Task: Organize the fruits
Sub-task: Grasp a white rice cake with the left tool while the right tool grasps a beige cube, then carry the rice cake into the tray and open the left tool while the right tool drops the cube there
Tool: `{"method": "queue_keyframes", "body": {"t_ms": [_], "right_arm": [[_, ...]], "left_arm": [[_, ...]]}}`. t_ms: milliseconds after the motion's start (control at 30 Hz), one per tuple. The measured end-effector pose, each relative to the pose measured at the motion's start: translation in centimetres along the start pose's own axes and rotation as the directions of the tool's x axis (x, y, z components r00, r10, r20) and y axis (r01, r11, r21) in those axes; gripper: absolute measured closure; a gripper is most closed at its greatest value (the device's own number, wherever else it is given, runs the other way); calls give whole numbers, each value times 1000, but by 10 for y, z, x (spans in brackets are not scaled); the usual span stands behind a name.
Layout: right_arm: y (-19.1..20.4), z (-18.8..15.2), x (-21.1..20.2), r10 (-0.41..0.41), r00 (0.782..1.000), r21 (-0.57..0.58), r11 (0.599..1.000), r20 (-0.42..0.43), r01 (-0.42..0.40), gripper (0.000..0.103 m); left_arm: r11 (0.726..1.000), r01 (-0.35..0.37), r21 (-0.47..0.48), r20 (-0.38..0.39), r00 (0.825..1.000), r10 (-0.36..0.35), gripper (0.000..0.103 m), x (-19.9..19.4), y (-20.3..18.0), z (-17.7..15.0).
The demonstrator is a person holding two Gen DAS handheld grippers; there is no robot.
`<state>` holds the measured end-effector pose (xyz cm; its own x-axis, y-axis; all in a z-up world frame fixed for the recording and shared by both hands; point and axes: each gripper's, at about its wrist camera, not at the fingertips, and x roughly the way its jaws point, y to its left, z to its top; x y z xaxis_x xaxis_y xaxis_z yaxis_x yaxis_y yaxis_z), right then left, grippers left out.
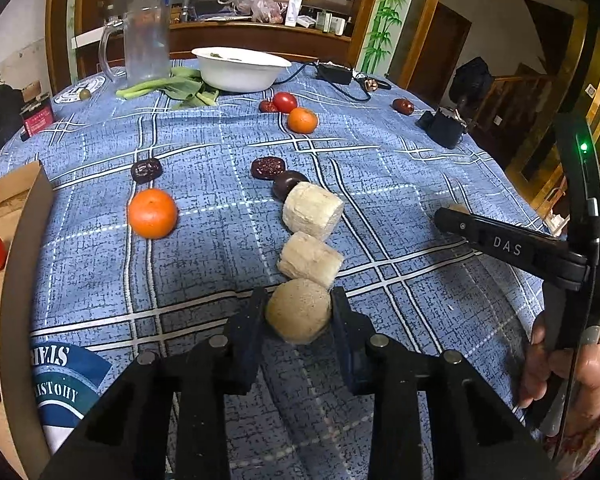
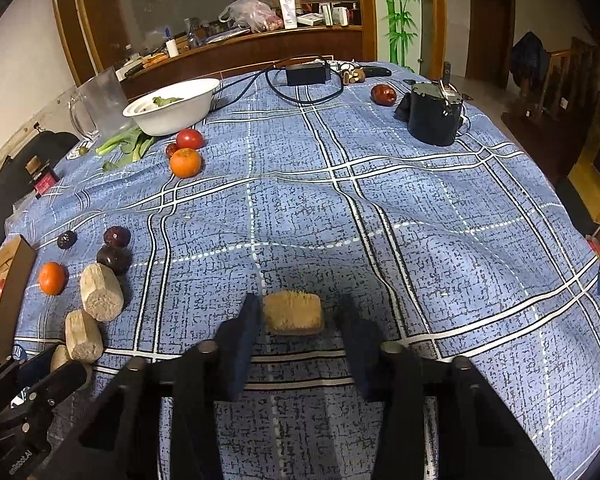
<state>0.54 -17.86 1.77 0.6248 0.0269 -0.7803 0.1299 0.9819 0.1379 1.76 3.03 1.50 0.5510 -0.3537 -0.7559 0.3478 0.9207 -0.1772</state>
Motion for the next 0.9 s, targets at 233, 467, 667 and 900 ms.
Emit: {"method": "queue_keyframes", "body": {"t_ms": [233, 467, 667, 900], "right_arm": [[-4, -1, -3, 28, 999, 20, 999, 16, -29, 73], [-8, 0, -10, 4, 998, 34, 999, 62, -6, 74], [-8, -1, -18, -42, 995, 44, 998, 88, 38, 74], [9, -27, -49, 122, 989, 95, 987, 85, -130, 74]], "left_arm": [[1000, 2, -22, 5, 1000, -2, 73, -3, 4, -1], [999, 25, -43, 4, 1000, -25, 73, -1, 8, 0], [998, 9, -58, 26, 1000, -7, 73, -7, 11, -3], [993, 34, -114, 91, 996, -23, 73, -49, 20, -20]]}}
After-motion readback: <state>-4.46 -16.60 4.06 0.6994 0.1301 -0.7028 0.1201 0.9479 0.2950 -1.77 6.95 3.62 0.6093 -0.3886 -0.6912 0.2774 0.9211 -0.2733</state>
